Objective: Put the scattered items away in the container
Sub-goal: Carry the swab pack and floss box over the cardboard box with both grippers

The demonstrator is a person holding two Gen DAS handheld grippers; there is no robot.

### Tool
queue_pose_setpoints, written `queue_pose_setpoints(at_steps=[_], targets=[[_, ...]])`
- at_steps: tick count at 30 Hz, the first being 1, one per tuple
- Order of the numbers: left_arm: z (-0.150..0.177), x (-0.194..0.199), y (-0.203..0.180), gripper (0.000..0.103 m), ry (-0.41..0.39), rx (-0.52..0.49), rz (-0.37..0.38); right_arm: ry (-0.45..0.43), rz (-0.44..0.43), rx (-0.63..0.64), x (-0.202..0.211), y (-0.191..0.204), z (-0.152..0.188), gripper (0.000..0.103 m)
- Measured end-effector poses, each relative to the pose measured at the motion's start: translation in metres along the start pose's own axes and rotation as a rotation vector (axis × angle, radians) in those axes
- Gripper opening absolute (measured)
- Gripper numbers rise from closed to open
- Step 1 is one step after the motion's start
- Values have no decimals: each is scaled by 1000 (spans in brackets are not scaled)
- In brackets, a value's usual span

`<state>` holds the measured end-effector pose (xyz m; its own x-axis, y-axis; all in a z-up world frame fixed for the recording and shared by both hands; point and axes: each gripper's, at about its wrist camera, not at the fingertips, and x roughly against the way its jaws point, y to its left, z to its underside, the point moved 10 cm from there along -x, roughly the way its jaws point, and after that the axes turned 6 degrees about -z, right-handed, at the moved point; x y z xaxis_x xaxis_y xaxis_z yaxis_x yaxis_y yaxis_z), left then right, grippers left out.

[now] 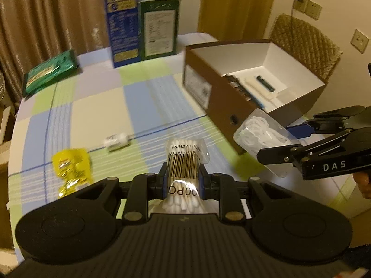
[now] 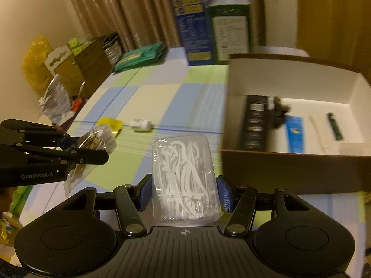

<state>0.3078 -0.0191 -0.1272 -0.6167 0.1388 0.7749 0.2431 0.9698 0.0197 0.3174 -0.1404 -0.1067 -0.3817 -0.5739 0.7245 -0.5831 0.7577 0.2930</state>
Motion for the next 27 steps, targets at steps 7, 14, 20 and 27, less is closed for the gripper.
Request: queue_pose_setpoints(at_steps=[7, 14, 20, 27], targets=[[-24, -7, -41, 20, -18, -30, 10, -32, 24, -29, 38, -37, 2, 55], [-44, -14, -80, 20, -33, -56, 25, -61, 45, -38, 65, -71, 0, 55], [-66, -22, -105, 20, -54, -62, 26, -86, 66, -29, 82, -105, -15, 55], [-100, -40, -127, 20, -83, -57, 17, -126, 111, -4, 93, -154, -49, 55]])
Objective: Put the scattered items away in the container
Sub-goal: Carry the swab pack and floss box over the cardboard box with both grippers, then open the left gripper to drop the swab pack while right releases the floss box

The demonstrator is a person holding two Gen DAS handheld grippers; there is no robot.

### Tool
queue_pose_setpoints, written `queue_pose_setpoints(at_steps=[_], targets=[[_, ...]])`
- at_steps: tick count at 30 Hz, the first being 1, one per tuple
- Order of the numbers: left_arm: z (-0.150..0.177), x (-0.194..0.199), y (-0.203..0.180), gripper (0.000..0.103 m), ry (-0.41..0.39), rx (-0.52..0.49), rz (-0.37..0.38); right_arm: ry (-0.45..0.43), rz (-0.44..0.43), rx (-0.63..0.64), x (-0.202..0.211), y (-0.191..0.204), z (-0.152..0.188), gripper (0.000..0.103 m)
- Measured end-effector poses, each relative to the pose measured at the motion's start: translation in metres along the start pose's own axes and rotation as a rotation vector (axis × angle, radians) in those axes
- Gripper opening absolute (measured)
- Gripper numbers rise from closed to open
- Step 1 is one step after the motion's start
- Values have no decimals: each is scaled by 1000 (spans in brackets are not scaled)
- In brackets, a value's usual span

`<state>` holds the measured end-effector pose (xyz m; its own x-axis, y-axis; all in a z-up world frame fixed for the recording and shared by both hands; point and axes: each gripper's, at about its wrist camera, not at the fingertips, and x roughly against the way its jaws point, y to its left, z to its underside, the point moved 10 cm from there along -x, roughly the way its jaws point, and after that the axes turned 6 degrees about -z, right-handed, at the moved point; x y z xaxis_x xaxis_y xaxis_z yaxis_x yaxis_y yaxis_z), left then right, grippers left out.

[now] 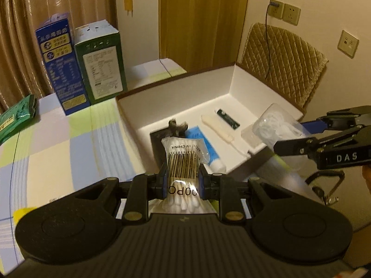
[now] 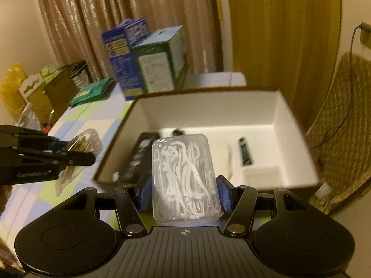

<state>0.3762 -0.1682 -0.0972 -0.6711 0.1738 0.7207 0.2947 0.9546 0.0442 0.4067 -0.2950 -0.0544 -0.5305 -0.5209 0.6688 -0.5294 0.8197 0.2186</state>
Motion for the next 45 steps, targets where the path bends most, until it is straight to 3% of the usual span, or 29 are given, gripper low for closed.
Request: queue_pose_setpoints(at_steps=[9, 19, 43, 45], targets=[[-41, -52, -24, 20, 20, 43, -1, 17, 13, 8, -41, -47, -34, 55], [-47, -115, -42, 20, 109, 68, -31, 82, 0, -20, -82, -76, -29, 55], [-78, -210, -24, 21, 175, 115, -95, 161, 12, -12, -159, -111, -51, 55], [-80, -211, -22, 26, 173, 116, -93, 163, 10, -17, -163, -112, -52, 55]])
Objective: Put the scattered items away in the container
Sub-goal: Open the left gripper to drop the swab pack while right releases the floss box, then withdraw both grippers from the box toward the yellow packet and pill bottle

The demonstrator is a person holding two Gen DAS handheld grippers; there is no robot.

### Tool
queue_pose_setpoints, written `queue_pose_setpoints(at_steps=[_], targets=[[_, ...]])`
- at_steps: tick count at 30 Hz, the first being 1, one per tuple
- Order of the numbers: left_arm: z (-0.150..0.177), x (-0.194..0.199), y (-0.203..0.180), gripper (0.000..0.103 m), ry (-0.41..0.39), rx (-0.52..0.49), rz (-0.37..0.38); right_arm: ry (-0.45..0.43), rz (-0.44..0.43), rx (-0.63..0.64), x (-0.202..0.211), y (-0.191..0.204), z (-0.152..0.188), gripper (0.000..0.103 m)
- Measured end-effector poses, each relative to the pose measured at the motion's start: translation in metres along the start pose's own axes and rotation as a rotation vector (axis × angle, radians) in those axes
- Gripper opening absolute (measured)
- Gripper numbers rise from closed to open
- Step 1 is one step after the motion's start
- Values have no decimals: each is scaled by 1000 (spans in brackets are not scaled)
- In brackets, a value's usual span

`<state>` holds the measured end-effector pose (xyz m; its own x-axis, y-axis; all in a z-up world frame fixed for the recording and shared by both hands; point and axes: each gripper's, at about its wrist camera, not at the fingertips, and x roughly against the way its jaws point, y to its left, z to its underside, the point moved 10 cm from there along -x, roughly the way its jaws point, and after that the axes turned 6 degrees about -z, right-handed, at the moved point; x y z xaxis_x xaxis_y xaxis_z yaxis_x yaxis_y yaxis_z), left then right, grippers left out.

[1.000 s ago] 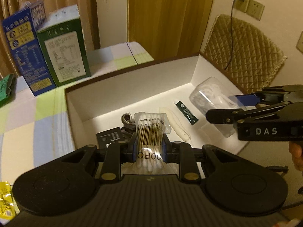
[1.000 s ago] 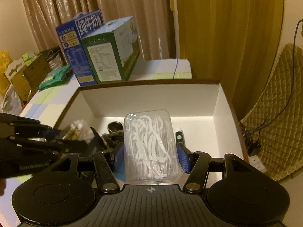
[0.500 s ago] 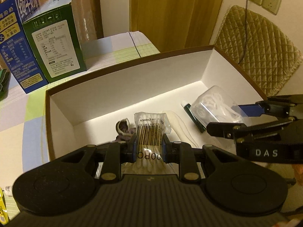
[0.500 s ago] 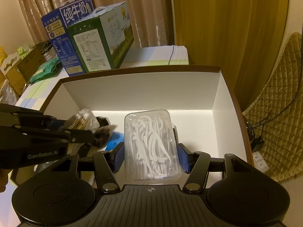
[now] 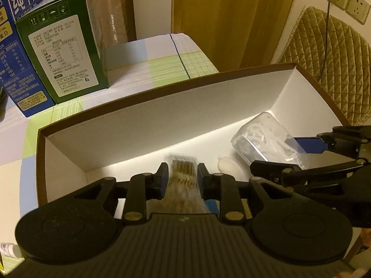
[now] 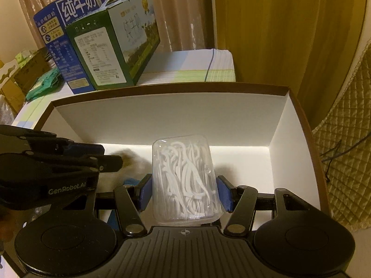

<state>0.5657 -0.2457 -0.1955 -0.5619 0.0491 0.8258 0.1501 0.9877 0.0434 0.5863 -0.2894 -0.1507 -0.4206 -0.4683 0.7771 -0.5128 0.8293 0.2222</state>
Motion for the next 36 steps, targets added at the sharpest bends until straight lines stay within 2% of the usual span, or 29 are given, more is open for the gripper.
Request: queue_pose_setpoints(at_steps=[3, 15, 19, 24, 32, 36], targets=[[-2, 1, 2, 37, -4, 1, -6, 0, -2, -2, -3, 0, -1, 55], [0, 12, 16, 57, -7, -5, -35, -41, -9, 9, -4, 2, -7, 57], [4, 17, 19, 60, -6, 4, -36, -68, 24, 25, 7, 0, -8, 76], [9, 34, 22, 70, -25, 7, -28, -82, 14, 11, 29, 4, 0, 90], [23, 62, 19, 80, -45, 7, -13, -84, 11, 3, 56, 18, 19, 100], [31, 75, 18, 82, -54, 5, -9, -73, 14, -4, 65, 25, 26, 101]])
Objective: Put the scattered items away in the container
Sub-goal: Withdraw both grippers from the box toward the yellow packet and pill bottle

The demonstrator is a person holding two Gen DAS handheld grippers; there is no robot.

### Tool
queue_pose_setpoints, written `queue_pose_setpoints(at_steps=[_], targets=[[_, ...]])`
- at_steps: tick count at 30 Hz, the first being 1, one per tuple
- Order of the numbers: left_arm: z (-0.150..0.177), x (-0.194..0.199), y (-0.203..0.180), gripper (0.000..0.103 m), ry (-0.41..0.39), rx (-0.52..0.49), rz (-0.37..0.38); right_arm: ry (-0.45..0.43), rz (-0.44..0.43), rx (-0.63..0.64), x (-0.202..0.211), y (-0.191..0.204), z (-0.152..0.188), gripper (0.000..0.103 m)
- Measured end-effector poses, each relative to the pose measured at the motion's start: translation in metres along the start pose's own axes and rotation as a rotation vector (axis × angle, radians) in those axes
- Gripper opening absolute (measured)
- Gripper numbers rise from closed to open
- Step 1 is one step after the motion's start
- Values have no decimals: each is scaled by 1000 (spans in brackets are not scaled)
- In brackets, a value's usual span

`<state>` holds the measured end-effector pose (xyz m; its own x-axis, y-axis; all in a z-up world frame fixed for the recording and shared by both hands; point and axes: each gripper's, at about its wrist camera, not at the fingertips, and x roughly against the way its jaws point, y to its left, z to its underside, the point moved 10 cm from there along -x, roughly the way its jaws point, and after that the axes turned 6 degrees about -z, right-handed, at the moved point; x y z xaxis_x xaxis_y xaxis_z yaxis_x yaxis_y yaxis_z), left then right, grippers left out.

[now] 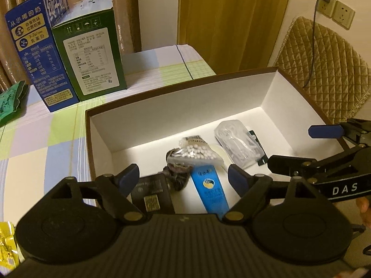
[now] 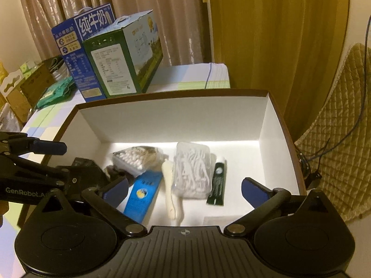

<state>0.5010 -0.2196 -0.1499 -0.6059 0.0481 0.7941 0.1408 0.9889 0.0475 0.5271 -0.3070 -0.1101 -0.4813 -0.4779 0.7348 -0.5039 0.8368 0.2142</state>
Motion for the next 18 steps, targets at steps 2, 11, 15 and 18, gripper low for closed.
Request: queue_pose_setpoints(at_steps=[2, 11, 15, 18], targets=[[4, 6, 0, 82, -1, 2, 0, 2, 3, 4, 6, 4, 3, 101], [18, 33, -2, 86, -21, 14, 16, -27, 4, 6, 34, 21, 14, 101], [25, 47, -2, 86, -37, 8, 27, -45, -3, 6, 48, 33, 20, 101], [32, 58, 2, 86, -47, 9, 29, -57, -9, 10, 57, 44, 25, 101]])
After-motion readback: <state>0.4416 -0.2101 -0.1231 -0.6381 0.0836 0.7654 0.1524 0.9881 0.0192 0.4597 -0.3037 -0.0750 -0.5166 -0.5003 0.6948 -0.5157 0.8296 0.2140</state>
